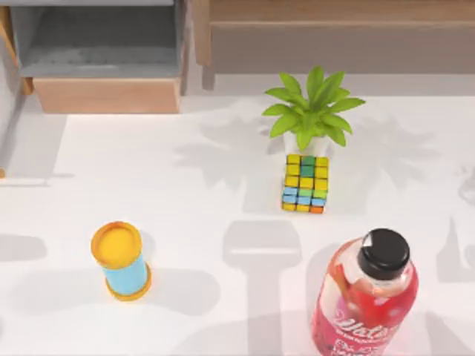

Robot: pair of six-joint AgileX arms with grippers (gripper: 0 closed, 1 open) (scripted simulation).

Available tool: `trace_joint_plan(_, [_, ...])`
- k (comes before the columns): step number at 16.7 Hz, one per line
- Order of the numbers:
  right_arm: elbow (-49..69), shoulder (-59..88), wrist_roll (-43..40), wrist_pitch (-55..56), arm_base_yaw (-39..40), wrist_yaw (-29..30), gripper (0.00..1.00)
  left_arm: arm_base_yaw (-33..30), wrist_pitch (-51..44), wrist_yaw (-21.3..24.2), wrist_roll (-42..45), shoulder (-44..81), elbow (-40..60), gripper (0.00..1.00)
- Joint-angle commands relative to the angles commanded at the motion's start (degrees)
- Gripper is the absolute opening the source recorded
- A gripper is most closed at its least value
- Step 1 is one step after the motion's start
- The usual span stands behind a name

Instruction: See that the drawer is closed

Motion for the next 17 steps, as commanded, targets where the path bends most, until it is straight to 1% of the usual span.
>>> trace_joint_plan(3, [0.0,0.0,0.0,0.0,0.0,0.0,1.00,-3.0,-3.4,-3.3,-0.1,2.5,6.1,0.00])
trace_joint_plan(5, [0.0,0.0,0.0,0.0,0.0,0.0,1.00,-4.3,-4.7,-4.8,-0.3,3.4,8.3,0.00])
trace_joint_plan(11, [0.0,0.0,0.0,0.0,0.0,0.0,1.00,-4.5,-5.5,-5.2,-0.3,4.0,9.2,0.00])
trace_joint_plan(17, [0.0,0.0,0.0,0.0,0.0,0.0,1.00,-8.5,-11.4,-9.0,-0.5,8.9,20.5,0.00])
